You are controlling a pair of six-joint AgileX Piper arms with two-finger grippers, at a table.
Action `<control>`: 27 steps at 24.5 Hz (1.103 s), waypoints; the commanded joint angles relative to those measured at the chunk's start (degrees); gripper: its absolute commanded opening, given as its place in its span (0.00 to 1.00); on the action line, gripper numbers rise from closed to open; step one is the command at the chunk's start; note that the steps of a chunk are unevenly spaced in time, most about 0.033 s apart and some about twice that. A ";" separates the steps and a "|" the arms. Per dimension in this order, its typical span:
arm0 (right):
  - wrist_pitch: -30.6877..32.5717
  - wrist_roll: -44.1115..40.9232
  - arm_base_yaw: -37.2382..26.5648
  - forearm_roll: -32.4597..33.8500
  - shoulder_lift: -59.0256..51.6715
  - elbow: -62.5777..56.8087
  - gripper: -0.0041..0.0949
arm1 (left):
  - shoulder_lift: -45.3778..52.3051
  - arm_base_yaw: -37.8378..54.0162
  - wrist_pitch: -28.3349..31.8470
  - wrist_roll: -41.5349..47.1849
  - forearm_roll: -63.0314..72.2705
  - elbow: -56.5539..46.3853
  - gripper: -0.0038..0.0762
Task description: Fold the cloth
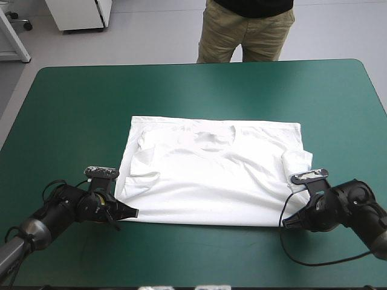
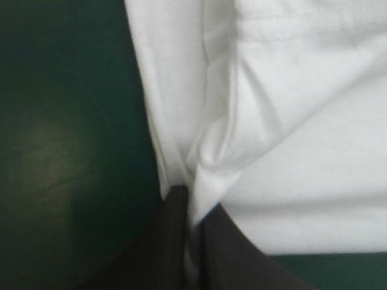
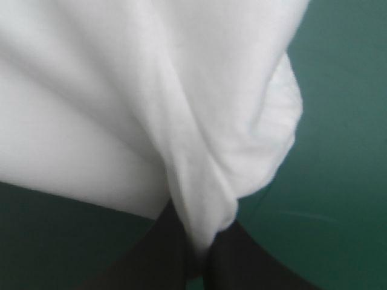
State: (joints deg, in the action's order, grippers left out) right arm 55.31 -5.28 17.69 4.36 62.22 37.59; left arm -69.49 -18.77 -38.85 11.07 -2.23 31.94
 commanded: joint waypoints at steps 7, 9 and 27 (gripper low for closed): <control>9.81 0.59 -0.15 -0.67 -12.10 1.42 0.02 | 13.84 0.01 -18.67 -0.46 -5.07 3.38 0.04; 10.82 0.59 -0.15 -1.76 -13.64 2.25 0.02 | 16.14 0.01 -20.59 -0.46 -5.04 6.27 0.04; -1.71 3.16 -0.15 1.72 4.57 21.05 0.02 | -5.74 0.01 -11.83 -1.68 -11.53 31.68 0.04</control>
State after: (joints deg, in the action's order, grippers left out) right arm 57.80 -2.68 17.69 4.49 63.41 54.83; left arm -73.98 -18.77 -54.14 8.93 -10.43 59.40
